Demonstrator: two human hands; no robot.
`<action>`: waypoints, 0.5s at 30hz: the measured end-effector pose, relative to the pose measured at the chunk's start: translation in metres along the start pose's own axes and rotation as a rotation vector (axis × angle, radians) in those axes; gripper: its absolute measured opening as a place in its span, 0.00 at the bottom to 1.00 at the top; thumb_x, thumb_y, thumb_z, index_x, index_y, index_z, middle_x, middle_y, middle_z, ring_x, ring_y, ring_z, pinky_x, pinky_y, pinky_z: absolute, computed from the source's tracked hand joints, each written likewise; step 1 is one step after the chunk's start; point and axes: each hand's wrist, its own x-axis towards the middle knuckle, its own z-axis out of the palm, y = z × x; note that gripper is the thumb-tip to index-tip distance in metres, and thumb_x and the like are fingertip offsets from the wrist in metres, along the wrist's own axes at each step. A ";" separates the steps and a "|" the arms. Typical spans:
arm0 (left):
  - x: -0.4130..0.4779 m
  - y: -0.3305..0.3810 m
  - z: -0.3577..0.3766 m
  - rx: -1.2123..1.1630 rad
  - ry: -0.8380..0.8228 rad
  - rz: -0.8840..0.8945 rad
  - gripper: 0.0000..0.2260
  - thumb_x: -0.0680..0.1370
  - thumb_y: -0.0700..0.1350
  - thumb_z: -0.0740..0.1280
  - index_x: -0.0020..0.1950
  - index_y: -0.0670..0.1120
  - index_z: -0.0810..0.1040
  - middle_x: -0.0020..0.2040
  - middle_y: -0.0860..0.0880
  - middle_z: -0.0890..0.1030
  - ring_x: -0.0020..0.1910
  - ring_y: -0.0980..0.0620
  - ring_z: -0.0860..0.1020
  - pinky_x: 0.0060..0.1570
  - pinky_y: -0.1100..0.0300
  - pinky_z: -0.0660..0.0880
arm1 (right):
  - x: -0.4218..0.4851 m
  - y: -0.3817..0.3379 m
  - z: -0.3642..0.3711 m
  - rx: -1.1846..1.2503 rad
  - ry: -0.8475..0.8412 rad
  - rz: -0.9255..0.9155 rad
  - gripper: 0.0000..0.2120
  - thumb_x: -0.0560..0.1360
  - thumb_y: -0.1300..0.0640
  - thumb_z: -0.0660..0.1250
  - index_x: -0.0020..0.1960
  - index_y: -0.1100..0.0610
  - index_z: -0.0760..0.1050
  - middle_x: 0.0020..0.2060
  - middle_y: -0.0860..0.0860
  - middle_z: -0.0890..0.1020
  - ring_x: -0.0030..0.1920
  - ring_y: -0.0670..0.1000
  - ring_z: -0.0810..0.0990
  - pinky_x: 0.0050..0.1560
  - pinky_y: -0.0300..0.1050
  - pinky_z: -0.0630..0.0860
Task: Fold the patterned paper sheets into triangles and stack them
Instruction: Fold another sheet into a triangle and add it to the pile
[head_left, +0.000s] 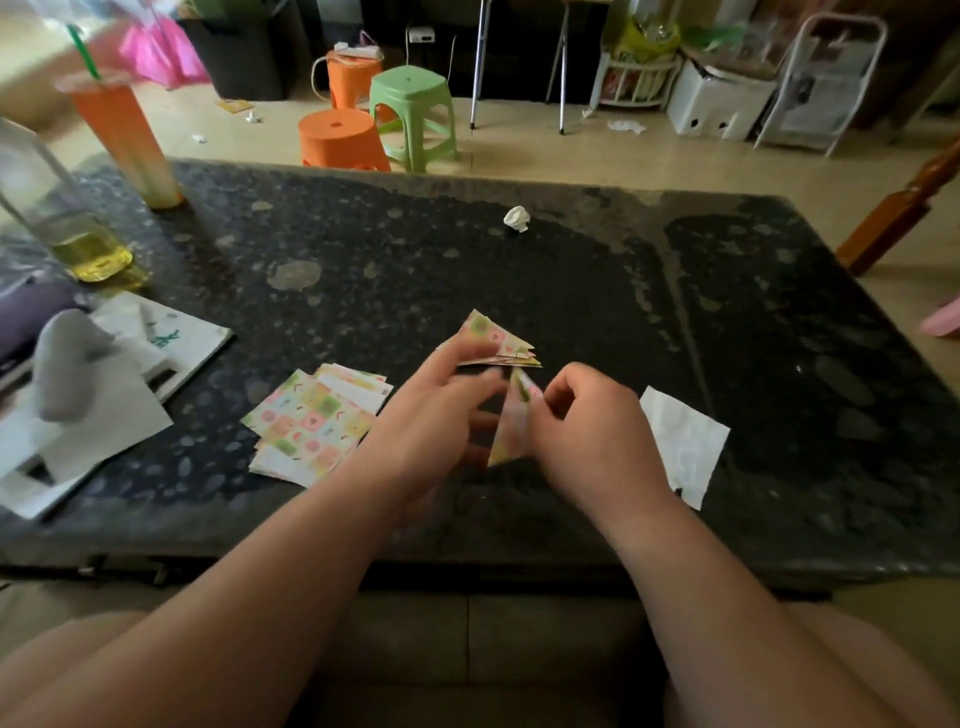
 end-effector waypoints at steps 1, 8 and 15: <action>0.002 0.004 -0.003 0.111 -0.039 0.051 0.09 0.82 0.49 0.66 0.60 0.58 0.80 0.52 0.49 0.86 0.50 0.46 0.86 0.51 0.43 0.82 | 0.006 -0.001 0.001 0.022 -0.003 0.005 0.12 0.79 0.47 0.68 0.40 0.52 0.75 0.33 0.48 0.79 0.35 0.49 0.79 0.35 0.54 0.79; 0.012 -0.014 -0.014 0.907 -0.070 0.066 0.13 0.77 0.54 0.73 0.62 0.61 0.80 0.58 0.63 0.80 0.55 0.65 0.78 0.57 0.66 0.73 | 0.035 0.007 0.002 0.186 -0.057 0.148 0.08 0.78 0.55 0.69 0.40 0.54 0.76 0.37 0.50 0.81 0.39 0.52 0.84 0.40 0.59 0.84; 0.041 -0.020 -0.029 0.612 0.142 0.030 0.11 0.72 0.50 0.80 0.46 0.66 0.84 0.51 0.60 0.85 0.42 0.57 0.84 0.49 0.53 0.83 | 0.041 0.010 0.004 0.431 -0.204 0.309 0.08 0.79 0.57 0.68 0.46 0.63 0.76 0.42 0.52 0.83 0.34 0.45 0.86 0.39 0.53 0.86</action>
